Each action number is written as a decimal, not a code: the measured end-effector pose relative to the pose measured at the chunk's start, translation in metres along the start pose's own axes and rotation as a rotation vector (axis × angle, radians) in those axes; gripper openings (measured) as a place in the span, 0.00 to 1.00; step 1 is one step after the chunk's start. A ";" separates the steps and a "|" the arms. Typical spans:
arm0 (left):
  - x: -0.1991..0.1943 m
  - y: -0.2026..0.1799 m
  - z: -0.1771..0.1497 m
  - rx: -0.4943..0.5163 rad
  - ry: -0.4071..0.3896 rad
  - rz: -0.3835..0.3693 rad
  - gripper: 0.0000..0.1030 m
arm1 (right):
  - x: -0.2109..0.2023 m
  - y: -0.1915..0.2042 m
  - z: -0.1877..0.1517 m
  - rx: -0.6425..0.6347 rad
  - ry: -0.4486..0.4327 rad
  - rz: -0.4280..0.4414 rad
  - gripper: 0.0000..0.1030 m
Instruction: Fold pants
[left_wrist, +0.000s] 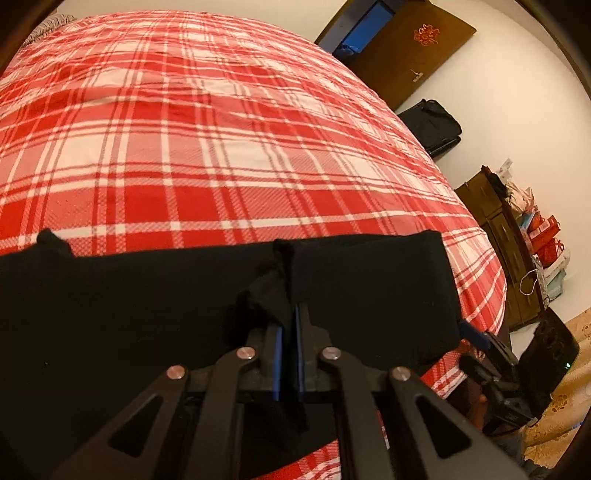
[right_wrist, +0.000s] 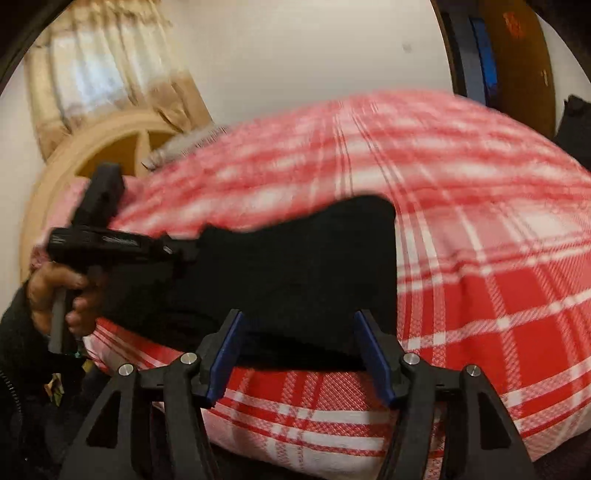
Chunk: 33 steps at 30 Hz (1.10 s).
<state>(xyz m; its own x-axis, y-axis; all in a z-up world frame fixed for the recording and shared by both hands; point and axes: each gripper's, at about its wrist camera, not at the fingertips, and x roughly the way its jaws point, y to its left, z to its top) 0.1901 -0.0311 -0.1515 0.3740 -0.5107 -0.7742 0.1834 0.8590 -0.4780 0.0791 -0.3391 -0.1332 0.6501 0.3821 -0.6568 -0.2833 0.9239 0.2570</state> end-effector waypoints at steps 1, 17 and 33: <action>0.001 0.000 -0.001 0.002 0.000 0.004 0.08 | 0.000 0.002 0.000 -0.009 0.000 -0.007 0.61; -0.048 0.021 -0.009 0.057 -0.133 0.093 0.50 | 0.034 0.041 0.004 -0.132 0.149 -0.072 0.62; -0.167 0.176 -0.053 -0.086 -0.331 0.593 0.67 | 0.085 0.149 0.020 -0.344 0.178 0.199 0.62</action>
<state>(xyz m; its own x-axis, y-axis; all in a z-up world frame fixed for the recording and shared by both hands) 0.1115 0.2036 -0.1288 0.6498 0.0947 -0.7541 -0.2054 0.9772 -0.0543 0.1065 -0.1682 -0.1364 0.4356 0.5153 -0.7381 -0.6292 0.7607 0.1597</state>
